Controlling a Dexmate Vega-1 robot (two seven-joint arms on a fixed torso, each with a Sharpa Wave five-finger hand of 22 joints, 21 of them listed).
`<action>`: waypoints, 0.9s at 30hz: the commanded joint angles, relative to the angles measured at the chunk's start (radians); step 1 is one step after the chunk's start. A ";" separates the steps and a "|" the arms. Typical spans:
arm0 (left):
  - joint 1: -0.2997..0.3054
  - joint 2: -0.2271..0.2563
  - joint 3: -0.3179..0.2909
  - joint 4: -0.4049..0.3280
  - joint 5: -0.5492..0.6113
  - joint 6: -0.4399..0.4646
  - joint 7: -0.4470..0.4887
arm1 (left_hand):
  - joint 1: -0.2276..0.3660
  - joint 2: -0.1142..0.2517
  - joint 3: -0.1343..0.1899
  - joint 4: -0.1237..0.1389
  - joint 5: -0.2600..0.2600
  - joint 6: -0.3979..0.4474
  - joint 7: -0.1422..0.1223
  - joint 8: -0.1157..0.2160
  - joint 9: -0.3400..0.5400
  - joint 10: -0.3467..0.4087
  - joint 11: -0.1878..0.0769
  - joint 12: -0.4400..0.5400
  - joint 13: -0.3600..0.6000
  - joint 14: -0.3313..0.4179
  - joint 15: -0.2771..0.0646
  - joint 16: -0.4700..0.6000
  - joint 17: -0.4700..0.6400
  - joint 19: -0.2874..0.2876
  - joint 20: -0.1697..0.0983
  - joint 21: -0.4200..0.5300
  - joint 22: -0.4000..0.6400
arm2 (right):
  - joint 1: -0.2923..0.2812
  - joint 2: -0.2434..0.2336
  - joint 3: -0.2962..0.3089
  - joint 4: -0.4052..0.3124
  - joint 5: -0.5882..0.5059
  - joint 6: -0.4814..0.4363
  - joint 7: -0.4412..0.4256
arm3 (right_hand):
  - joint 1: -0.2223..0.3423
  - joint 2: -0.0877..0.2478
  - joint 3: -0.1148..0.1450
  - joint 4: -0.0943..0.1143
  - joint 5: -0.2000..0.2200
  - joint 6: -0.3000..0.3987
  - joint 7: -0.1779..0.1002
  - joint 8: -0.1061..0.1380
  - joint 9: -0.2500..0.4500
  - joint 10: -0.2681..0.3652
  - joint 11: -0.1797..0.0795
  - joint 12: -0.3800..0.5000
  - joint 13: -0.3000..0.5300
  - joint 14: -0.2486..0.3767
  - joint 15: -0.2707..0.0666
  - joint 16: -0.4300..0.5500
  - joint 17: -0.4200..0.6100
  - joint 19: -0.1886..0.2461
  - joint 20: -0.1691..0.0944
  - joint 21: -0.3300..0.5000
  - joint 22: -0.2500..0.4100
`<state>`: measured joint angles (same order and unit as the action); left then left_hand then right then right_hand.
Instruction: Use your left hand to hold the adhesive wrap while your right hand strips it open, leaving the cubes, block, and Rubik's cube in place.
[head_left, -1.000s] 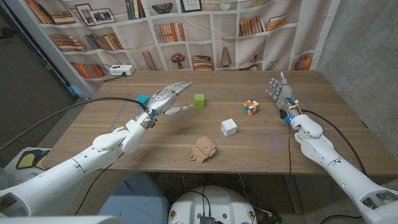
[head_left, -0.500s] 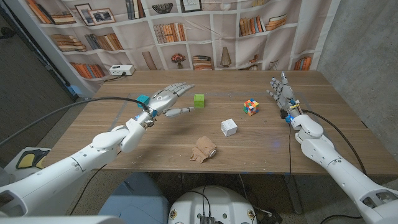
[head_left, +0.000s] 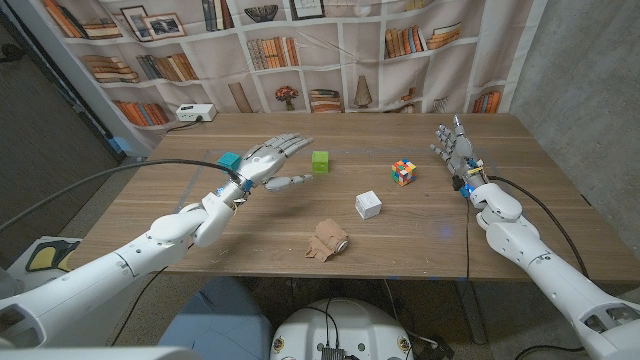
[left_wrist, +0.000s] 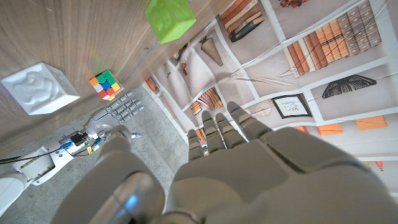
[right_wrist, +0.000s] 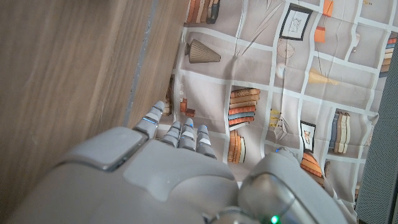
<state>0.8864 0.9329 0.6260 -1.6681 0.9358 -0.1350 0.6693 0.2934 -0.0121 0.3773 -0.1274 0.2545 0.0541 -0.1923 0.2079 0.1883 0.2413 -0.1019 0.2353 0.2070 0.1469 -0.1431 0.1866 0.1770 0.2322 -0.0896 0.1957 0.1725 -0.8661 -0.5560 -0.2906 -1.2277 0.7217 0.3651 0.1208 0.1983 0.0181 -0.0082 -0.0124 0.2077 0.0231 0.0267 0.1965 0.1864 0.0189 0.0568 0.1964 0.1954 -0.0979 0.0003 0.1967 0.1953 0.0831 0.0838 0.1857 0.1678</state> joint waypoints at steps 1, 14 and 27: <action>0.004 0.005 0.018 -0.002 0.034 0.017 0.051 | -0.001 -0.014 -0.002 -0.006 0.001 0.009 -0.002 0.006 0.002 0.008 -0.002 0.002 0.003 0.001 -0.013 0.004 0.002 0.008 -0.005 0.003 0.000 | 0.002 -0.009 0.000 0.012 0.008 0.004 0.042 | 0.005 0.009 -0.005 -0.003 0.001 -0.002 0.000 0.000 0.003 0.000 0.003 0.004 -0.001 -0.005 -0.004 0.004 0.004 -0.001 0.010 0.002 0.002; -0.033 -0.001 0.051 0.000 0.090 0.004 0.055 | -0.005 -0.020 -0.009 -0.003 0.002 0.012 -0.009 0.006 0.002 0.012 -0.001 0.001 0.003 0.005 -0.014 0.004 0.003 0.014 -0.008 0.003 0.000 | 0.001 0.017 -0.015 0.043 -0.002 0.063 0.079 | 0.006 0.009 -0.005 -0.005 0.001 -0.003 0.001 0.000 0.003 -0.008 -0.004 0.002 -0.001 -0.016 -0.011 0.000 0.004 -0.008 0.004 0.000 0.002; -0.101 0.055 0.052 -0.004 0.107 -0.095 0.054 | -0.010 -0.017 -0.012 0.001 0.005 0.027 -0.004 0.010 0.002 0.012 -0.002 -0.001 0.003 0.003 -0.013 0.003 0.004 0.015 -0.003 0.002 0.000 | -0.023 -0.014 -0.028 -0.068 -0.051 0.039 0.014 | 0.021 0.019 0.002 -0.013 0.003 -0.001 -0.012 0.000 0.002 -0.029 -0.024 -0.004 -0.002 -0.030 -0.026 -0.003 0.002 -0.007 -0.006 0.001 0.001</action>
<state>0.8309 0.9355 0.6787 -1.6497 1.0222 -0.1537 0.7528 0.2842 -0.0214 0.3693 -0.1240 0.2545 0.0734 -0.1949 0.2079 0.1883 0.2450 -0.1057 0.2353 0.2069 0.1502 -0.1463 0.1866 0.1795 0.2450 -0.0947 0.1957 0.1725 -0.8679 -0.5593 -0.3121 -1.2204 0.6959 0.4115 0.1819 0.2116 0.0314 -0.0039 -0.0166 0.2077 0.0175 0.0212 0.1965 0.1864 -0.0062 0.0317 0.1918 0.1904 -0.1211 -0.0230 0.1967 0.1952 0.0776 0.0785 0.1857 0.1679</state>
